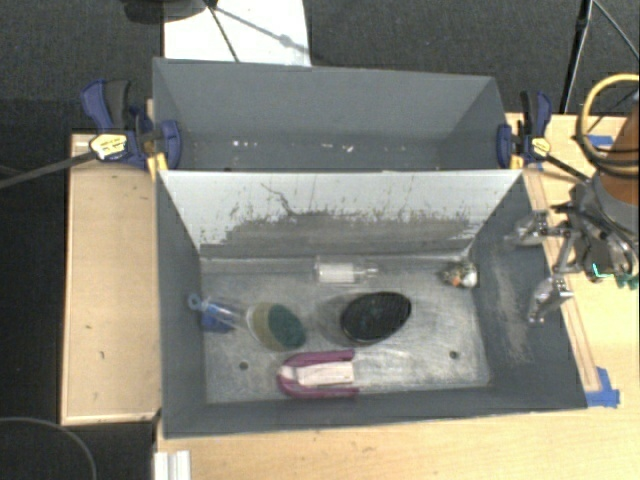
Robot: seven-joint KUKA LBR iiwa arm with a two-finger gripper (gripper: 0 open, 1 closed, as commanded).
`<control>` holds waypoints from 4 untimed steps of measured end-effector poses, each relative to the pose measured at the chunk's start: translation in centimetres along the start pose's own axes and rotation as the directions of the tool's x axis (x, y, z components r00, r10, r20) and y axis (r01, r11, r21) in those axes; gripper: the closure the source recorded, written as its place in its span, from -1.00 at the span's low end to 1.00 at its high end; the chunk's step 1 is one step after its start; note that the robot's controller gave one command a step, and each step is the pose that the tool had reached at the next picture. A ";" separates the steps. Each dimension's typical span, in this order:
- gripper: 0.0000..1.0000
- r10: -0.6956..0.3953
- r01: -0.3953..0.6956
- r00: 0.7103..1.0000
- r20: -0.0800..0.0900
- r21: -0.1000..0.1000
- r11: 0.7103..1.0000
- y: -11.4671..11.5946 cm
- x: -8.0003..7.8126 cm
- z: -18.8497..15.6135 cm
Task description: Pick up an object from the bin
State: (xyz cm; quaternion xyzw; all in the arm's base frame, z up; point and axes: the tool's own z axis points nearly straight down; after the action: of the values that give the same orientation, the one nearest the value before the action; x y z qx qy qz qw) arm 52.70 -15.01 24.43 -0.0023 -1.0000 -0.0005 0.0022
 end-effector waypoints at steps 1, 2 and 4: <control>-1.00 -0.230 0.230 0.973 0.010 0.002 0.973 17.0 -2.9 17.4; -1.00 -0.215 0.215 0.977 0.005 0.001 0.977 16.9 -1.1 14.2; -1.00 -0.107 0.107 0.994 0.015 0.000 0.994 18.0 -0.7 17.2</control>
Offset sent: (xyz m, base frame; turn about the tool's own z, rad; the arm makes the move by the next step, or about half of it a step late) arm 0.0265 0.1671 -0.1743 -0.2255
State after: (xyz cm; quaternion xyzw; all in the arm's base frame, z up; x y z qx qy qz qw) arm 53.38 2.96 7.25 0.0515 -0.9987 -0.0009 -0.0051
